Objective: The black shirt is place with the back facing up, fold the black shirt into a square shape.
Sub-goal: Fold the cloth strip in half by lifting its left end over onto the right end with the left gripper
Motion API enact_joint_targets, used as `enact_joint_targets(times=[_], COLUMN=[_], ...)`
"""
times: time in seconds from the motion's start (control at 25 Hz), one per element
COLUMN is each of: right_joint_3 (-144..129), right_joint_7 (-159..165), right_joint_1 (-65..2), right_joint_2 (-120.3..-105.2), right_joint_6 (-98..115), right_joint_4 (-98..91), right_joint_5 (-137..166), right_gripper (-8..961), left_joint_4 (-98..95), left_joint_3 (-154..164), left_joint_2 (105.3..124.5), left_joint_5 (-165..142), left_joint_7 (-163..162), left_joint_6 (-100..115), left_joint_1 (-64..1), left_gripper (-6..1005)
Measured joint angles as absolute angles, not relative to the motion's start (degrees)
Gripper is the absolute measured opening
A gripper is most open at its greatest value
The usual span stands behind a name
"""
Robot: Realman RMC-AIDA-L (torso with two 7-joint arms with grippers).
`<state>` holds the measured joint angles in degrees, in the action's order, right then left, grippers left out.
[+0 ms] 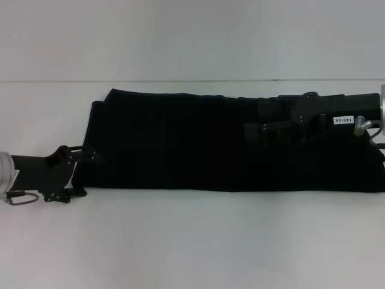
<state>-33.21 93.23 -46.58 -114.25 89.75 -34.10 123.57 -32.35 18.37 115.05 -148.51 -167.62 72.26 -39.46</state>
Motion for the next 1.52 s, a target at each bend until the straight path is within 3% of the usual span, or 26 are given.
enact_joint_targets(times=[1.24, 1.52], right_joint_3=[-32.7, -32.7], right_joint_7=[93.5, 93.5], right_joint_1=[-45.5, -45.2], right_joint_2=[-114.52, -114.51], right_joint_6=[90.3, 90.4], right_joint_4=[-34.1, -34.1], right_joint_5=[122.8, 122.1], right_gripper=[915, 914], left_joint_4=[-32.3, -32.3], left_joint_3=[18.8, 18.6], left_joint_2=[114.77, 114.87], left_joint_5=[-148.1, -148.0], left_joint_7=[-161.6, -159.1], left_joint_6=[69.7, 69.4], left_joint_1=[-40.5, -40.0], left_gripper=[898, 561])
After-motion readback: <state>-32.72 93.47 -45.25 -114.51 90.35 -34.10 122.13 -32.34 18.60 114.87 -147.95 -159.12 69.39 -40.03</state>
